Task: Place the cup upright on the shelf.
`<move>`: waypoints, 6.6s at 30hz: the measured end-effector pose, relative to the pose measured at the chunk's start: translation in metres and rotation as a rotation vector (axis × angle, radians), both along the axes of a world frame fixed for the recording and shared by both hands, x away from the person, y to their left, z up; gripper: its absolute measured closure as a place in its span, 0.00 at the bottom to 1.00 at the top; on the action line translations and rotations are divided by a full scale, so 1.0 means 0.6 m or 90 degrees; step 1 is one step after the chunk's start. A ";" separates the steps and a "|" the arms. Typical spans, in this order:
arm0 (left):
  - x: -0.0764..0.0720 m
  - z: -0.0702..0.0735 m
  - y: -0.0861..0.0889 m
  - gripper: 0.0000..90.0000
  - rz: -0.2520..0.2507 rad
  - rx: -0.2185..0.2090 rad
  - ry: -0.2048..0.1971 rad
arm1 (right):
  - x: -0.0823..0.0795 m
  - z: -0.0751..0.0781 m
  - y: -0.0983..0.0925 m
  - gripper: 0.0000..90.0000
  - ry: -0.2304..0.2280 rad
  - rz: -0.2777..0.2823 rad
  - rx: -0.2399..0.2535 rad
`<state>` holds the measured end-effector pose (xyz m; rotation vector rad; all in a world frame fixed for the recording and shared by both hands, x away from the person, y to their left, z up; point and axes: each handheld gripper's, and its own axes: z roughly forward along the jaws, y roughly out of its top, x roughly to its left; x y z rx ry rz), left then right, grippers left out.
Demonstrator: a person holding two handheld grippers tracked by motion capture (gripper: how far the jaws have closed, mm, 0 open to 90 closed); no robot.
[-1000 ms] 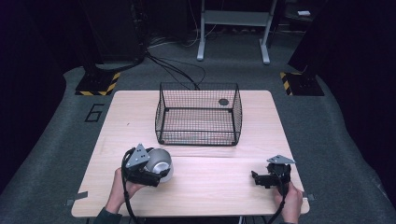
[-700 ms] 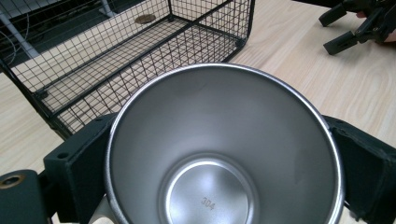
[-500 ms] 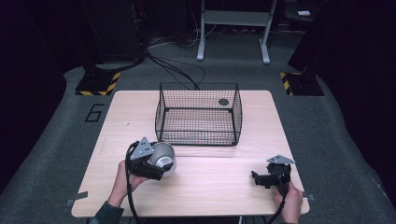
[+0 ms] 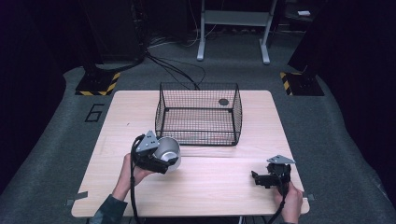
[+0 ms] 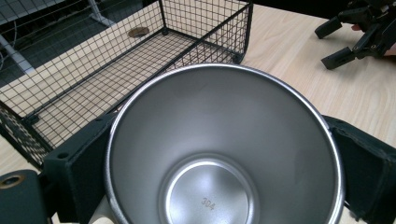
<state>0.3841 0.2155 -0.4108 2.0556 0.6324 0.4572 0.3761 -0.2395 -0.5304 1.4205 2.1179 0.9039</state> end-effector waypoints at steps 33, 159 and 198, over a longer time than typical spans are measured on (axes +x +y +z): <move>0.045 0.059 -0.042 0.07 -0.042 -0.013 -0.009 | 0.000 0.000 0.000 0.00 -0.001 0.002 -0.001; 0.323 0.025 -0.165 0.07 0.087 0.023 0.084 | 0.001 0.000 -0.001 0.00 0.000 0.004 -0.002; 0.347 -0.009 -0.201 0.07 0.075 0.093 0.141 | 0.000 0.000 0.000 0.00 0.001 0.001 0.000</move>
